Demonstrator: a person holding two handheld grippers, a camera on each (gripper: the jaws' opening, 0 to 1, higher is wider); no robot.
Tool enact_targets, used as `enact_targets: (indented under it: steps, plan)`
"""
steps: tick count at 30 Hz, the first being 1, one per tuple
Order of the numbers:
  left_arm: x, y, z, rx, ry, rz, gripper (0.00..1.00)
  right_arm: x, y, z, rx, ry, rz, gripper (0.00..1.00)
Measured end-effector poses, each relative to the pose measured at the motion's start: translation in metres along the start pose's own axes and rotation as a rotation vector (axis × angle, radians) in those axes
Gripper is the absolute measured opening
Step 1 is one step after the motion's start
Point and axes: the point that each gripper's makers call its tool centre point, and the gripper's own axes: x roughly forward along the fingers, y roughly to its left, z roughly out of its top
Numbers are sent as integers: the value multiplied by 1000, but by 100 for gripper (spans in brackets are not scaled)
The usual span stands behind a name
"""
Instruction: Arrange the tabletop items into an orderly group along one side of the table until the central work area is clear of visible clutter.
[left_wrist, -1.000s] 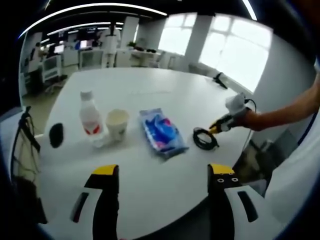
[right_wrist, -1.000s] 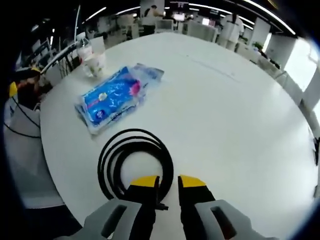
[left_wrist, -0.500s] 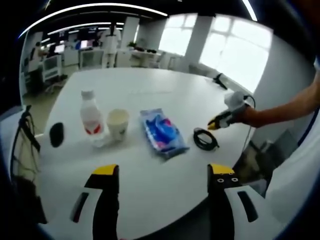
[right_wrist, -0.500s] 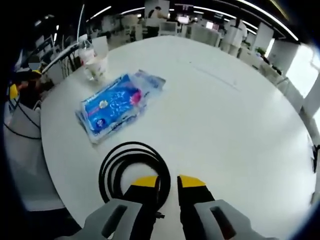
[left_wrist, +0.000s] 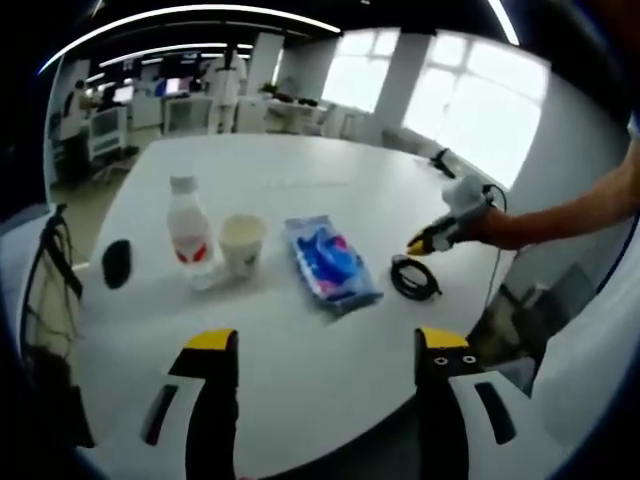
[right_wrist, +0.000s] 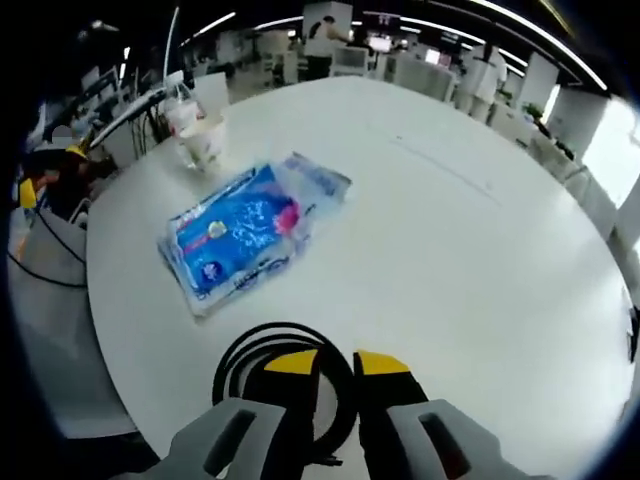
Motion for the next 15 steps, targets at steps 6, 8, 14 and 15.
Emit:
enact_targets:
  steps: [6,8,14,15]
  plan:
    - [0,1,-4,-10,2,5,72,5,6,10,-13,-3,15,10]
    - [1,1,-5,-14,4,6,71,7,7,13,-17,-5,19,10]
    - [4,-5,-6,-40,-3,-2,71,16,9,25,-24,-15,32,9]
    - [6,-7,-8,-43,-1,-2,71,17,10,27,-27,-16,34,9]
